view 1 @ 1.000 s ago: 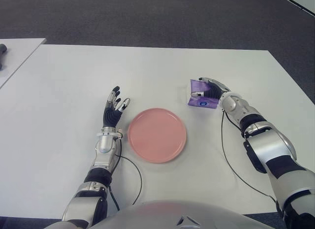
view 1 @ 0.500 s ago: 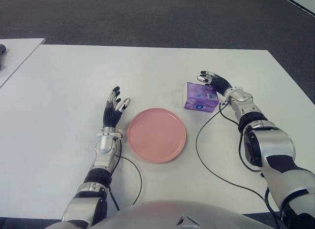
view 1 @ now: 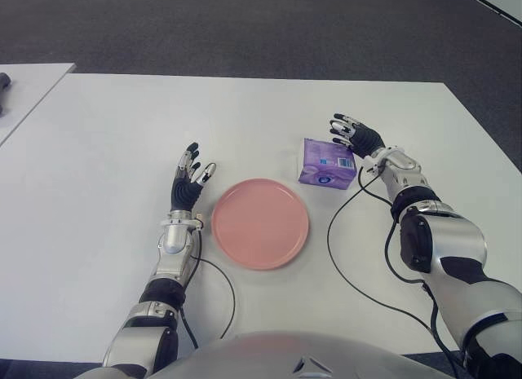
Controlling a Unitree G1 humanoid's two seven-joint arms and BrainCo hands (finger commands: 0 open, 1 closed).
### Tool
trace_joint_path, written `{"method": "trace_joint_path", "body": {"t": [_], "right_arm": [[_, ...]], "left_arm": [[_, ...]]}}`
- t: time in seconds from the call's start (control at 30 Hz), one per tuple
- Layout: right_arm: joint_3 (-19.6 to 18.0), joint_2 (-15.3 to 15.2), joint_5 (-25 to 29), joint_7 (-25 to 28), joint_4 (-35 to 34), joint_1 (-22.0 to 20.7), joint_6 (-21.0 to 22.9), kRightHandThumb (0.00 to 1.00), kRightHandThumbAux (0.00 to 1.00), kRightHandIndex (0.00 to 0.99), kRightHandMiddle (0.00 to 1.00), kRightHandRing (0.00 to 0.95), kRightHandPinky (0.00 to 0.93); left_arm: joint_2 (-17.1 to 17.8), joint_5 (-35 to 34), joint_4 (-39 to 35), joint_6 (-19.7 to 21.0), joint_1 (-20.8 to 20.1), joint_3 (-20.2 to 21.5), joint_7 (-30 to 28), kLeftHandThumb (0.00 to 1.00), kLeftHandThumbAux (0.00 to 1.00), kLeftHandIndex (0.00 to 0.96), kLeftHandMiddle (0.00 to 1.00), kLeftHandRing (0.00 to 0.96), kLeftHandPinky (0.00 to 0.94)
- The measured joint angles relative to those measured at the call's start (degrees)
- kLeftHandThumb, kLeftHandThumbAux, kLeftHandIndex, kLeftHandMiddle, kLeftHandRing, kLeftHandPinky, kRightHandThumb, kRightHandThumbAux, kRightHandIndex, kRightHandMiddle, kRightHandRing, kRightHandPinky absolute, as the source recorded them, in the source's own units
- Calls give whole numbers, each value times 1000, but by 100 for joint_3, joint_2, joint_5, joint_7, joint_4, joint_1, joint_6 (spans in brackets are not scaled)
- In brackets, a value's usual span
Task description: Put the tissue paper into the plate.
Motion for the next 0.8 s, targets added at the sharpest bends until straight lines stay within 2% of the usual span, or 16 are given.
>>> {"method": "trace_joint_path", "body": {"t": [0.47, 0.8], "right_arm": [[-8, -5, -65, -1, -4, -5, 24, 136, 680, 0, 0, 0, 0], [278, -61, -353, -152, -29, -15, 13, 213, 665, 0, 0, 0, 0]], "left_arm": [[-1, 16, 1, -1, 0, -3, 0, 0, 505, 0, 0, 0, 0], [-12, 7, 0, -13, 0, -1, 0, 0, 495, 0, 0, 0, 0]]}}
